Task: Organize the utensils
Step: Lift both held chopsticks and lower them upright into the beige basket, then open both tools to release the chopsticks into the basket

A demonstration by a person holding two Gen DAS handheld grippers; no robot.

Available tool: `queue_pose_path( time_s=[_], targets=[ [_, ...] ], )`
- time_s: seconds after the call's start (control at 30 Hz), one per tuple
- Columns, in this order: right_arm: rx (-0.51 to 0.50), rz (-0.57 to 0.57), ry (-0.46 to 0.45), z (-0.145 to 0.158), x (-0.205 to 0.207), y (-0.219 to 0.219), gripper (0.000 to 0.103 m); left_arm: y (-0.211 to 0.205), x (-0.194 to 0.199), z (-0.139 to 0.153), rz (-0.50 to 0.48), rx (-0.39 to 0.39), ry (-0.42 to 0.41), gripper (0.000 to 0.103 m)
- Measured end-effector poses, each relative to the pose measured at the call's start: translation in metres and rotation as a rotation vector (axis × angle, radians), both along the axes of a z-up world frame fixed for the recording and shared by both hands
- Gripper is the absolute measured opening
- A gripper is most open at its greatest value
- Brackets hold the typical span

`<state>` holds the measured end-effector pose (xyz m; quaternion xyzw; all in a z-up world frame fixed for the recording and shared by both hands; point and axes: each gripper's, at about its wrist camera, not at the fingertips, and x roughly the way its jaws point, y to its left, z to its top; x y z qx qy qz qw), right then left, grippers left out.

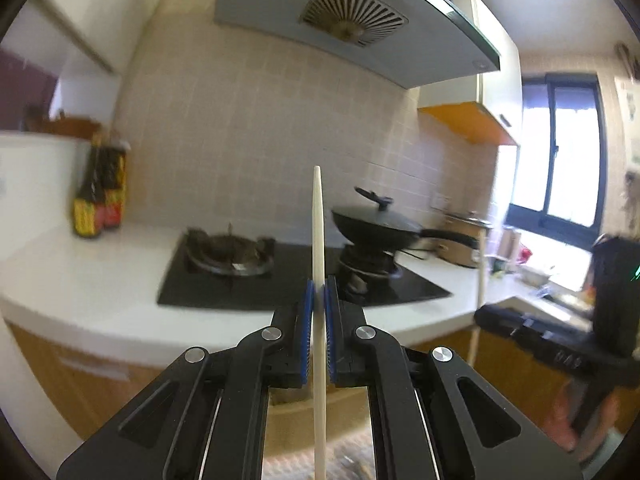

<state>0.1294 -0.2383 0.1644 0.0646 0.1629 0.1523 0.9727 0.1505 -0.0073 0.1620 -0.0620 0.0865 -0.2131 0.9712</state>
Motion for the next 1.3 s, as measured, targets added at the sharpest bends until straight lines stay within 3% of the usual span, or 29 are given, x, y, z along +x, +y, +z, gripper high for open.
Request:
queue_pose_path(
  time_s=[0.23,0.37,0.63,1.0,1.17,1.2,1.23,1.3],
  targets=[
    [-0.004,-0.066,-0.091,0.015,0.046,0.002,0.011,-0.013,0.033,0.002,0.076,0.013,-0.106,0.004],
    [-0.045,-0.092,-0.125,0.012,0.068,0.007,0.011,-0.009,0.052,0.004,0.082,-0.040,-0.128,0.004],
    [-0.163,-0.114,-0.127,-0.021,0.096,0.022,0.011,-0.005,0.079,-0.017,0.090,-0.087,-0.120,0.004],
    [-0.090,-0.080,-0.043,-0.050,0.113,0.005,0.011,0.003,0.096,-0.049,0.076,-0.077,-0.061,0.005],
    [-0.057,-0.051,0.018,-0.059,0.099,-0.003,0.013,0.015,0.090,-0.055,0.053,-0.109,-0.006,0.020],
    [-0.037,-0.046,0.032,-0.062,0.093,-0.006,0.015,0.018,0.087,-0.055,0.043,-0.115,0.003,0.027],
    [-0.028,-0.042,0.042,-0.064,0.088,-0.008,0.021,0.021,0.083,-0.055,0.037,-0.118,0.007,0.034],
    [-0.020,-0.040,0.063,-0.068,0.074,-0.011,0.034,0.023,0.072,-0.053,0.038,-0.114,0.005,0.039]
  ],
)
